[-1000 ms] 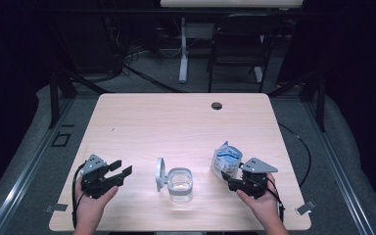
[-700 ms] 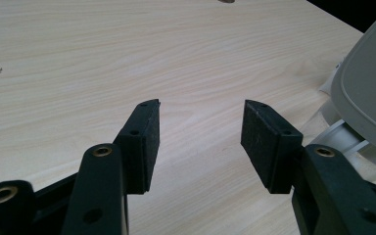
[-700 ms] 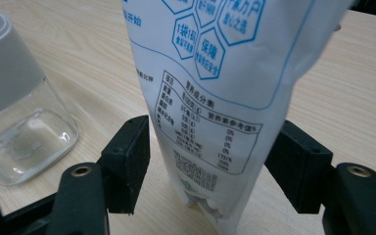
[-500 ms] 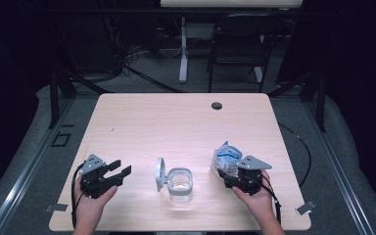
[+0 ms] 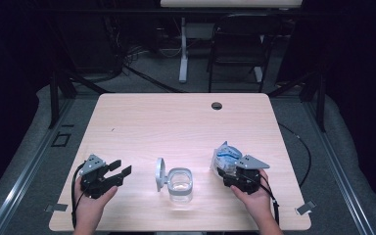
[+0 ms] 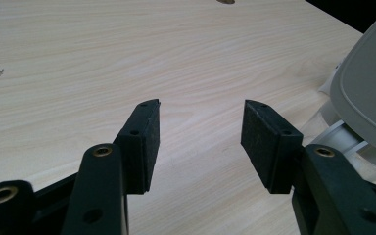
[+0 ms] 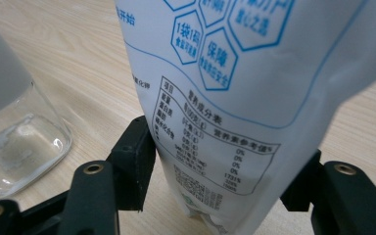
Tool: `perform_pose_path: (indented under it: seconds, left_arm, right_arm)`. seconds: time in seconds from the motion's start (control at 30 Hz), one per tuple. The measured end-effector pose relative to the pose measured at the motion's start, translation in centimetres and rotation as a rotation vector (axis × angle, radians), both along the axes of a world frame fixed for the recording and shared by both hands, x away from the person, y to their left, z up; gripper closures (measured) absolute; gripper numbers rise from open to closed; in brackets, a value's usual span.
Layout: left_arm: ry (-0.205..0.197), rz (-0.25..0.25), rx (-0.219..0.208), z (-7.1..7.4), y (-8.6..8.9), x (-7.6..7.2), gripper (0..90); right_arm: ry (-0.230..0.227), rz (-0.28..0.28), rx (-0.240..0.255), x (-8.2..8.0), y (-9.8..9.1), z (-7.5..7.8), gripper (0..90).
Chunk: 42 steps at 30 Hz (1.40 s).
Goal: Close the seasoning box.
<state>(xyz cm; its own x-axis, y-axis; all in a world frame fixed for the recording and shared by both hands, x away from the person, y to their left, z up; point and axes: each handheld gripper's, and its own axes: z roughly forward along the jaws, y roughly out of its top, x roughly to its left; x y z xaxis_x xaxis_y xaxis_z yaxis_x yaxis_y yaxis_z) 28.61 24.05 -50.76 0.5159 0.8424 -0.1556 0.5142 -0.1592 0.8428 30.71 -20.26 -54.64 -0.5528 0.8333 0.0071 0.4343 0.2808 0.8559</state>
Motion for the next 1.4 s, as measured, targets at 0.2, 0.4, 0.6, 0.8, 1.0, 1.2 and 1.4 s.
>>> perform_pose_path:
  seconds: [0.2,0.4,0.6,0.8,1.0,1.2,1.4]
  left_arm:
    - [-0.005,0.004,-0.001,0.0,0.1,0.0,49.5]
    - [-0.004,0.001,-0.003,0.1,0.0,0.0,49.6]
    - [-0.009,-0.003,-0.002,0.2,0.0,-0.1,49.5]
    - [-0.004,-0.004,-0.001,0.1,-0.1,-0.1,49.6]
    - [-0.001,-0.009,0.005,0.1,-0.1,-0.1,49.5]
    - [-0.006,-0.004,-0.001,0.0,-0.3,0.0,49.6]
    - [0.0,-0.01,0.004,0.1,-0.2,0.0,49.5]
  right_arm:
    - [-0.002,-0.026,0.004,-0.2,0.2,0.0,44.5]
    - [-0.007,-0.052,0.01,-0.5,0.3,-0.1,46.2]
    - [-0.006,-0.07,0.01,-0.8,0.4,-0.1,46.5]
    - [-0.011,-0.087,0.009,-1.5,0.5,-0.1,46.6]
    - [-0.017,-0.113,0.016,-2.4,0.6,-0.1,46.6]
    - [-0.019,-0.106,0.02,-3.0,0.8,-0.1,46.6]
    - [-0.02,-0.089,0.02,-3.3,1.1,-0.2,46.6]
